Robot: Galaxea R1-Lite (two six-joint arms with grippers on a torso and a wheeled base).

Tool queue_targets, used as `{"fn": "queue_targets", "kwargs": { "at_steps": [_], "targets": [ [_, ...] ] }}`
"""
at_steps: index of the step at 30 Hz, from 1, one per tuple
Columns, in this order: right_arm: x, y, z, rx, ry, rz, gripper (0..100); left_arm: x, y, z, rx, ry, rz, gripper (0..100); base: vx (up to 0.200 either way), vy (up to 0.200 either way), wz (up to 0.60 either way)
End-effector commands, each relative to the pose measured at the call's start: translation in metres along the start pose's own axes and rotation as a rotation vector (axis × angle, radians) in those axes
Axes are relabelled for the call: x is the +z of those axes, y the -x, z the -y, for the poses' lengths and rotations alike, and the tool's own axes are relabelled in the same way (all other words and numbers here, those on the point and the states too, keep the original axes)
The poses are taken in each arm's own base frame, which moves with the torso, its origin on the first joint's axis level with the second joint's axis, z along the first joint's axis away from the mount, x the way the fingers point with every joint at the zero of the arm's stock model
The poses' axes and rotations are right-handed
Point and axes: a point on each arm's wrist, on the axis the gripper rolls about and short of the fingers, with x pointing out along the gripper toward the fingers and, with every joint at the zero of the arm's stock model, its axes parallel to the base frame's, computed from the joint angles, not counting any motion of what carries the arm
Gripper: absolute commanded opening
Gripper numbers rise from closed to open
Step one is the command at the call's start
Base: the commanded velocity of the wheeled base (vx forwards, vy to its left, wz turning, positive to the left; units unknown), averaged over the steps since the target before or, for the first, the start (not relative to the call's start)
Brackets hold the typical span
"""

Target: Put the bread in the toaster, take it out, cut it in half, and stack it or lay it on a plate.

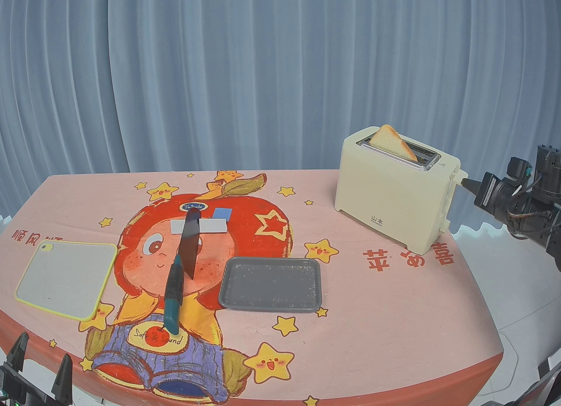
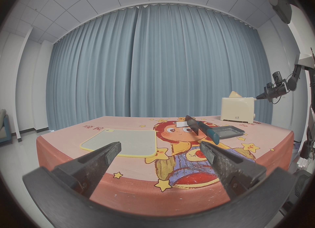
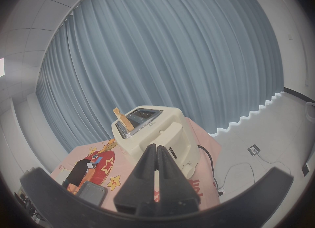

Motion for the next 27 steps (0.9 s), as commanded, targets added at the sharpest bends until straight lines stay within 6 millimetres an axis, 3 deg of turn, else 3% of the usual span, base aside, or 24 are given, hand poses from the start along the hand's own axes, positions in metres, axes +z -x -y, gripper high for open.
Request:
{"fn": "queue_targets", "kwargs": {
  "at_steps": [1,8,19,27],
  "targets": [
    [-0.006,-0.005,0.003,-0.012,-0.001,-0.028,0,-0.005,-0.001,0.0,0.001,-0.001,-0.019,100,0.0,0.0,0.0],
    [-0.011,-0.011,0.007,-0.026,0.001,-0.049,0,-0.005,-0.001,0.0,0.001,-0.001,-0.019,100,0.0,0.0,0.0],
    [0.008,0.014,-0.004,0.017,0.018,0.044,0,-0.005,-0.001,0.0,0.001,-0.001,-0.019,100,0.0,0.0,0.0],
    [0.012,0.012,-0.005,0.023,0.023,0.062,0,-0.005,-0.001,0.0,0.001,-0.001,-0.019,100,0.0,0.0,0.0]
  ]
}}
